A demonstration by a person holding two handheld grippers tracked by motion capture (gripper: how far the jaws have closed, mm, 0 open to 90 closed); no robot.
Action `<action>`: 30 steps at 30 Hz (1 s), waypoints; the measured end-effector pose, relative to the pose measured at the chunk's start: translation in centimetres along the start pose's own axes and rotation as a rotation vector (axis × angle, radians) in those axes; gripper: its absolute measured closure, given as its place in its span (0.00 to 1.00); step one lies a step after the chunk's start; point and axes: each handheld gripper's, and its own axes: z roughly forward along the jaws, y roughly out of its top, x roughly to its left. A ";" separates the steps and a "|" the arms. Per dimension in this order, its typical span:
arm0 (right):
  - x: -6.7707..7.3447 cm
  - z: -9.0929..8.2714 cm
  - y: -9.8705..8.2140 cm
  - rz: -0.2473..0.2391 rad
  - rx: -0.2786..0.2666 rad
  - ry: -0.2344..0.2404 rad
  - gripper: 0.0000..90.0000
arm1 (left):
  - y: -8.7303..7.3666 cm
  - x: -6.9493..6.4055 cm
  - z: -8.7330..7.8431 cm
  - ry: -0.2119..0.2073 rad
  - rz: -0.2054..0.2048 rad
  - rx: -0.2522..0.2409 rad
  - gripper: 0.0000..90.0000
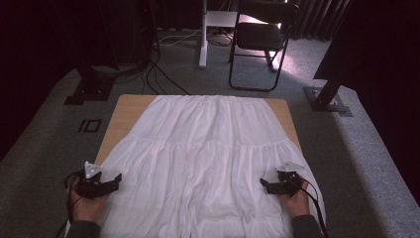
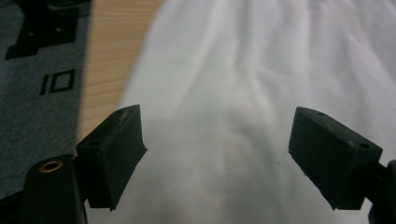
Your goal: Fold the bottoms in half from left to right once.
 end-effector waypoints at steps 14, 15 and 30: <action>0.0 0.0 0.0 0.002 -0.001 -0.001 0.14 | -2.6 3.3 0.5 -0.019 -0.038 0.084 0.13; 0.0 0.0 0.0 0.003 -0.001 -0.001 0.14 | -2.7 3.2 0.4 -0.022 -0.026 0.088 0.13; 0.0 -0.1 0.0 0.005 -0.001 -0.002 0.15 | -2.4 2.2 -1.0 -0.078 0.051 0.113 0.77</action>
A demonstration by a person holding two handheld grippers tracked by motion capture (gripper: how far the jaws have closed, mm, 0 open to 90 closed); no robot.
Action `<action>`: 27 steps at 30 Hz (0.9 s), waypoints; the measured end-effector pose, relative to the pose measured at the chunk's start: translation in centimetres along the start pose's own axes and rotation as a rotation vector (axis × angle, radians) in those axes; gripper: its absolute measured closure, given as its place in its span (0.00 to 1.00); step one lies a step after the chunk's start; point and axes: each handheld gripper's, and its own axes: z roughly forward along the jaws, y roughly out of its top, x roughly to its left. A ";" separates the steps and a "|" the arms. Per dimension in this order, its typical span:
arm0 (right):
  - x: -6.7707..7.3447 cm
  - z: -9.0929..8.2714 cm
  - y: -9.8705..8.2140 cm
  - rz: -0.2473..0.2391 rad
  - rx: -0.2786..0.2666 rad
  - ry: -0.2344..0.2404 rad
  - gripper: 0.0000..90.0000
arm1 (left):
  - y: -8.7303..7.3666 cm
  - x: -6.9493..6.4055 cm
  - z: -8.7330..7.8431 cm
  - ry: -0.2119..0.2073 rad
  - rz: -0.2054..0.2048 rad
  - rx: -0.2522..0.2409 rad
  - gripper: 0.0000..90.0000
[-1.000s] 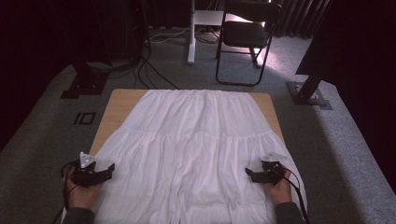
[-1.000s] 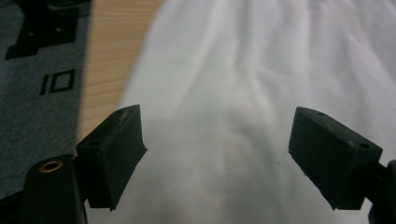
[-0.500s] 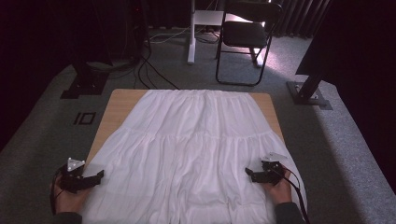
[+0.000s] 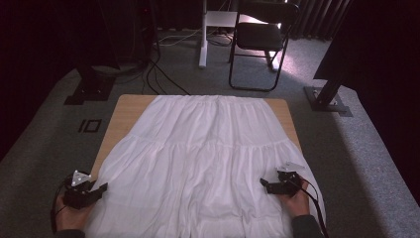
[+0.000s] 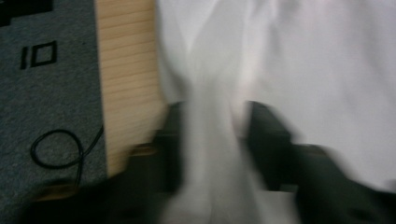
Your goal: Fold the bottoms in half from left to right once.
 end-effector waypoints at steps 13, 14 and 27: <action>-1.6 -4.4 -0.6 0.054 -0.045 -0.162 0.51 | 1.9 3.3 0.1 0.266 0.015 0.040 0.98; -2.2 -4.9 -0.9 0.077 -0.054 -0.177 0.51 | 2.0 3.9 -0.1 0.282 0.002 0.034 0.98; -5.0 -7.4 -3.4 0.147 -0.012 -0.283 0.49 | 2.7 10.0 -1.5 0.451 -0.066 0.078 0.98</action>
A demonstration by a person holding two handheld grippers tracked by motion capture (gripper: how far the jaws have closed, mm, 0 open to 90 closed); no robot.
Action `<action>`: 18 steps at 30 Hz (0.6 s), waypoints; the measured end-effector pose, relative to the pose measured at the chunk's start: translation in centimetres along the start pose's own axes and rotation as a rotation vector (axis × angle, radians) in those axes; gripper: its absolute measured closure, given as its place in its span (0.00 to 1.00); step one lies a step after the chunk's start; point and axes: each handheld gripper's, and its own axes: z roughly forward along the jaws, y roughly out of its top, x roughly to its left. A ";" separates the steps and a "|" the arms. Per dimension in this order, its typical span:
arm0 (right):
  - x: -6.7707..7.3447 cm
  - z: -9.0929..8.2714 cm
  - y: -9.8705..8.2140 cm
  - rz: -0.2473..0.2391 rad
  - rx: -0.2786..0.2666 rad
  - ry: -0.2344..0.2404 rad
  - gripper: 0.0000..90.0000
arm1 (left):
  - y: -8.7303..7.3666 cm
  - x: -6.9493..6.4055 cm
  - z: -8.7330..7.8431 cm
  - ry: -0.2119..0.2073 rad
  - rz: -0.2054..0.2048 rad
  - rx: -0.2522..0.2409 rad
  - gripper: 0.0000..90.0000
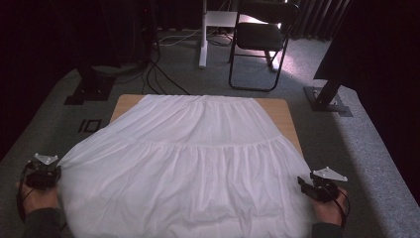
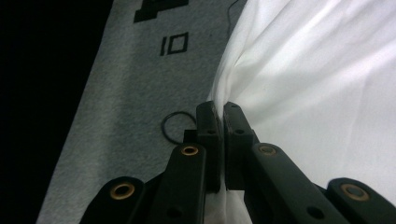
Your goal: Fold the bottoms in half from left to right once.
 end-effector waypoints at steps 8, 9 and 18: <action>0.5 0.8 -0.2 -0.019 0.037 0.023 0.48 | 0.8 1.4 0.7 0.059 -0.040 0.018 0.98; 0.6 0.9 -0.2 -0.020 0.039 0.028 0.48 | 1.0 1.6 0.7 0.071 -0.047 0.022 0.98; 1.4 1.8 -0.3 -0.044 0.064 0.062 0.48 | 3.8 -0.9 -3.1 -0.051 -0.028 -0.121 0.98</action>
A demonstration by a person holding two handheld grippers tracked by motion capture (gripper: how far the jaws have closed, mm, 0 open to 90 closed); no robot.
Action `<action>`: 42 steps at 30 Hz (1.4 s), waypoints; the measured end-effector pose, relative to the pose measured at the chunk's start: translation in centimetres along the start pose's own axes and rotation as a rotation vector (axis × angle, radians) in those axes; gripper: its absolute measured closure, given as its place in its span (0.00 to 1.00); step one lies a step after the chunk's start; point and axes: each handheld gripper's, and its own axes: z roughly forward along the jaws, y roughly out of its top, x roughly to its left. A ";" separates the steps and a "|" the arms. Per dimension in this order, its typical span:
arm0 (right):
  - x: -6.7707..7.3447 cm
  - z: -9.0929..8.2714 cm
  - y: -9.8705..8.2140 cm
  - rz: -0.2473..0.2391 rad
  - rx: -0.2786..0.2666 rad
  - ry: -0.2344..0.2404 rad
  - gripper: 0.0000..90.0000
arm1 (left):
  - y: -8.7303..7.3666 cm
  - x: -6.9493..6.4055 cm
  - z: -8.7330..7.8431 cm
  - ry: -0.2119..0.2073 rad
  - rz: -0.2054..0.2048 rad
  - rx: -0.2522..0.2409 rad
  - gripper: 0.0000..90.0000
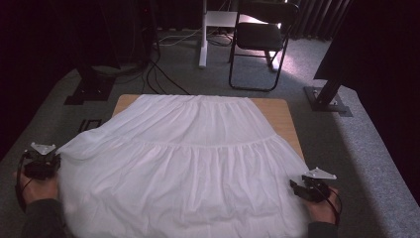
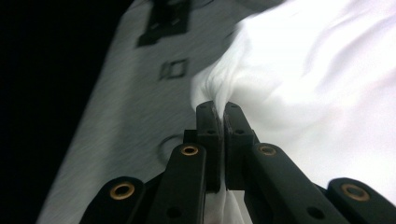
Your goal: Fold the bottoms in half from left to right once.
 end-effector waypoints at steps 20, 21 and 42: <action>0.2 0.3 -0.2 0.033 -0.025 0.046 0.48 | 11.3 -22.5 -14.0 -0.907 0.301 -0.521 0.98; 0.3 0.3 -0.2 0.032 -0.027 0.047 0.48 | 11.5 -24.3 -14.0 -0.982 0.309 -0.518 0.98; 9.1 -1.4 6.2 -0.094 -0.153 0.160 0.50 | 6.1 -37.5 -8.9 -0.999 0.560 -0.291 0.55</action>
